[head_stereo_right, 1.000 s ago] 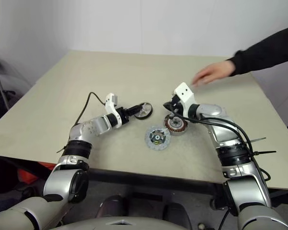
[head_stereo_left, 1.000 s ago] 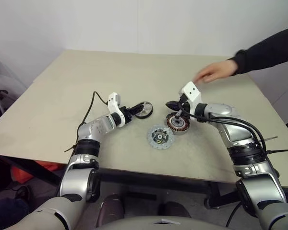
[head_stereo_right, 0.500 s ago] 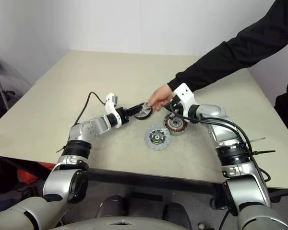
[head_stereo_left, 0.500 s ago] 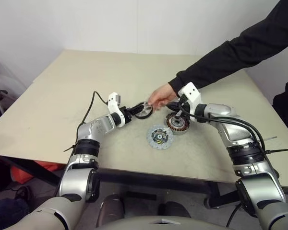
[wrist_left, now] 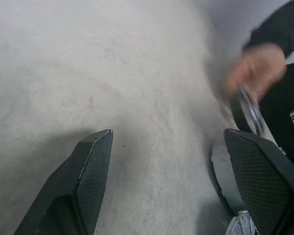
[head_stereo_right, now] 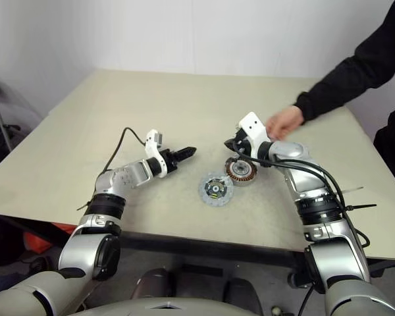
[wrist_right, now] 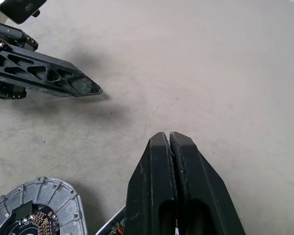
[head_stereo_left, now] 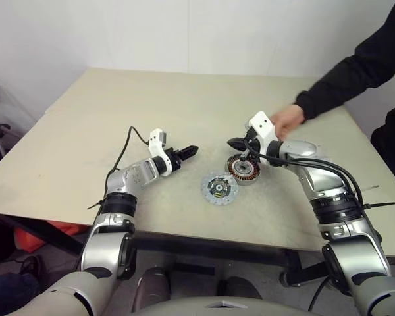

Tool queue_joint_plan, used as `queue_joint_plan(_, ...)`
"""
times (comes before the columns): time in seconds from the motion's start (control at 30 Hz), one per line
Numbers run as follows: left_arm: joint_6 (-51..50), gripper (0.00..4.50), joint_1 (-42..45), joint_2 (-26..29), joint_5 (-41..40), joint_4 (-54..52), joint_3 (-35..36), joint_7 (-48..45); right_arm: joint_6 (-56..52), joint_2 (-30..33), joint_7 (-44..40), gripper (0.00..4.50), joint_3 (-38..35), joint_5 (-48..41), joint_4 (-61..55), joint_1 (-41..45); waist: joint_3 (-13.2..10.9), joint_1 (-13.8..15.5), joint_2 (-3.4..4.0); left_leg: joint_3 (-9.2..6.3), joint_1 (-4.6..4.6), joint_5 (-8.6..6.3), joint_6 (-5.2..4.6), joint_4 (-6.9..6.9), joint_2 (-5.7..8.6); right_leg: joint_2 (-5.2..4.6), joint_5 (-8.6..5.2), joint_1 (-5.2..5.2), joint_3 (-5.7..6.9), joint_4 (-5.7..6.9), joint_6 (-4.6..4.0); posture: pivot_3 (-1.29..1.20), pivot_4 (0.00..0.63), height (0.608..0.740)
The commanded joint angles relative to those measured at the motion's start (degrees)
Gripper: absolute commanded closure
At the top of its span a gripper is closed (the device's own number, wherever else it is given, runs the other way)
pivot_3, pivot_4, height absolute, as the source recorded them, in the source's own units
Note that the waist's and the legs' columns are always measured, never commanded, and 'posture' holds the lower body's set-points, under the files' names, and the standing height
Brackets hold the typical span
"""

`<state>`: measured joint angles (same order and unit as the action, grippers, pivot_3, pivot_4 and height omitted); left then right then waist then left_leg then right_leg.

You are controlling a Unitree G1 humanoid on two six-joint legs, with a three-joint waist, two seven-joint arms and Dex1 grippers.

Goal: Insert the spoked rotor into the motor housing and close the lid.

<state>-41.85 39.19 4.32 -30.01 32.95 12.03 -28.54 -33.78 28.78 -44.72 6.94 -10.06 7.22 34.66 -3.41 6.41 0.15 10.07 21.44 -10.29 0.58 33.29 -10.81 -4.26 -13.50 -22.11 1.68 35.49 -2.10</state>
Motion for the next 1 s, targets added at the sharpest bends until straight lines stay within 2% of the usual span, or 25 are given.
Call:
queue_joint_plan(0.03,0.55,0.70,0.35,0.52,0.01,-1.50,-0.05,-0.75,1.09,0.32,0.13,4.44,-0.95,-0.13,-1.52,0.83,0.00,0.00,0.00,0.00,0.00,0.00,0.00,0.00,0.00,0.00,0.00,0.00,0.00,0.00,0.00,0.00,0.000,0.740)
queue_joint_plan(0.67,2.72,0.70,-0.68,0.92,1.20,-2.47,-1.67,-2.25,1.34,-0.08,0.13,4.44,0.00,1.28,-0.33,0.22,-0.01,-0.01,0.00,0.00,0.00,0.00,0.00,0.00,0.00,0.00,0.00,0.00,0.00,-0.01,0.00,0.00,0.000,0.740)
queue_joint_plan(0.83,6.26,0.70,-3.75,1.90,2.25,-10.79,-4.94,-5.55,4.74,11.12,-7.60,4.44,-2.26,1.30,-2.57,-4.62,-0.05,1.18,-0.04,-0.01,0.12,-0.06,-0.09,-0.01,0.01,-0.02,0.00,0.01,0.02,-0.17,0.01,0.00,0.000,0.740)
queue_joint_plan(1.0,7.96,0.70,-6.96,4.16,4.21,-15.06,-6.85,-5.88,7.30,21.00,-4.58,4.44,-4.45,6.23,1.99,-7.54,-0.05,1.04,-0.04,0.01,0.10,-0.13,-0.21,0.00,0.01,-0.02,0.00,0.01,0.02,-0.22,0.02,0.00,0.000,0.740)
